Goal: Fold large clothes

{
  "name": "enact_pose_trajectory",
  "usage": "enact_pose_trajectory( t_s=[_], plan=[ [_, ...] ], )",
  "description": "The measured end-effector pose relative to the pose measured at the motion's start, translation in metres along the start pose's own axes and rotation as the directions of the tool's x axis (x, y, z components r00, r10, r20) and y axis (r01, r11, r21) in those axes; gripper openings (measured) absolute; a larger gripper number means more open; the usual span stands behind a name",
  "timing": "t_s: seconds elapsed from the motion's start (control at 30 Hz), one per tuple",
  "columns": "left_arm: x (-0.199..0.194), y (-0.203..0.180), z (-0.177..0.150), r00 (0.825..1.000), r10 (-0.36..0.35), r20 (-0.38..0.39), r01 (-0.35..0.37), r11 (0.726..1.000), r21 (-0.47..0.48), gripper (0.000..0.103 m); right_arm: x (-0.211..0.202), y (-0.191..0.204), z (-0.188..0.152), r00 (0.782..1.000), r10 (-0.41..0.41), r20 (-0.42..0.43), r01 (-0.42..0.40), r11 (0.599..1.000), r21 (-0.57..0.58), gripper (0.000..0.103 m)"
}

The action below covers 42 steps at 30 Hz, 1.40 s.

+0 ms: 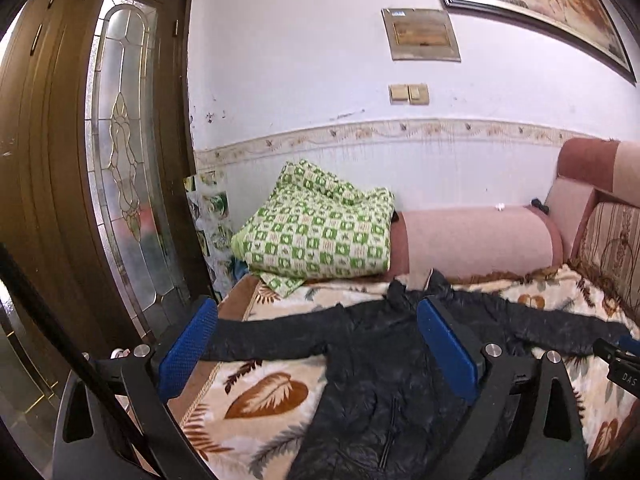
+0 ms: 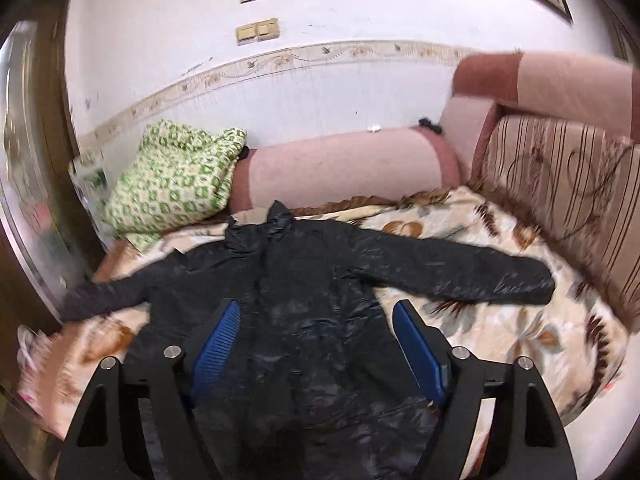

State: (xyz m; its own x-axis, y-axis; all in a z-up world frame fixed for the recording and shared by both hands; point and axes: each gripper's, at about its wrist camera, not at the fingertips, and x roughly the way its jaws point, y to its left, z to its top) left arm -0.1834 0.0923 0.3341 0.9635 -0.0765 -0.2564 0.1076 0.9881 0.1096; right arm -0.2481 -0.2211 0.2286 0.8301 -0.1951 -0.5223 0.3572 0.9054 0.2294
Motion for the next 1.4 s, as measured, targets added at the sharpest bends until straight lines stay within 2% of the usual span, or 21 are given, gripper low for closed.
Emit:
enact_pose_trajectory(
  t_s=[0.1,0.23,0.4,0.5,0.6,0.87,1.03,1.13,1.2,1.3,1.4],
  plan=[
    [0.002,0.003,0.013,1.000,0.020,0.017,-0.020,1.000,0.006,0.100,0.000,-0.003,0.007,1.000,0.015,0.008,-0.015,0.998,0.061,0.068],
    [0.011,0.000,0.015,1.000,0.021,0.014,-0.021,0.999,0.028,0.101,0.015,-0.003,0.007,0.997,0.061,-0.056,-0.055,0.993,0.102,0.066],
    [0.038,0.001,0.001,0.999,0.002,-0.041,-0.002,1.000,-0.001,0.101,0.030,0.011,0.003,0.998,-0.011,-0.060,0.010,1.000,-0.014,0.066],
    [0.057,0.003,-0.010,0.997,0.002,-0.075,-0.003,1.000,-0.018,0.101,0.034,0.022,-0.001,0.996,-0.092,-0.003,0.091,0.990,-0.110,0.066],
    [0.079,0.004,-0.022,0.994,0.034,-0.103,-0.036,0.999,-0.018,0.101,0.040,0.028,-0.002,0.988,-0.149,0.047,0.155,0.974,-0.166,0.066],
    [0.119,0.007,-0.049,0.986,0.047,-0.158,-0.056,0.997,-0.051,0.101,0.077,0.029,-0.001,0.984,-0.180,-0.007,0.175,0.967,-0.185,0.066],
    [0.126,0.006,-0.063,0.985,0.071,-0.155,-0.083,0.994,-0.072,0.102,0.088,0.033,-0.006,0.982,-0.188,-0.014,0.181,0.963,-0.200,0.066],
    [0.127,0.001,-0.074,0.985,0.054,-0.166,-0.069,0.994,-0.086,0.103,0.093,0.034,-0.010,0.981,-0.191,-0.020,0.183,0.961,-0.207,0.066],
    [0.131,-0.005,-0.085,0.980,0.023,-0.198,-0.042,0.995,-0.093,0.103,0.097,0.034,-0.013,0.980,-0.195,-0.032,0.184,0.960,-0.213,0.066],
    [0.138,-0.019,-0.098,0.968,0.039,-0.248,-0.055,0.997,-0.056,0.103,0.102,0.035,-0.019,0.978,-0.203,-0.046,0.188,0.957,-0.221,0.066],
    [0.144,-0.029,-0.111,0.958,0.020,-0.288,-0.034,0.998,-0.045,0.103,0.103,0.035,-0.023,0.977,-0.207,-0.048,0.191,0.955,-0.228,0.066]
  ],
)
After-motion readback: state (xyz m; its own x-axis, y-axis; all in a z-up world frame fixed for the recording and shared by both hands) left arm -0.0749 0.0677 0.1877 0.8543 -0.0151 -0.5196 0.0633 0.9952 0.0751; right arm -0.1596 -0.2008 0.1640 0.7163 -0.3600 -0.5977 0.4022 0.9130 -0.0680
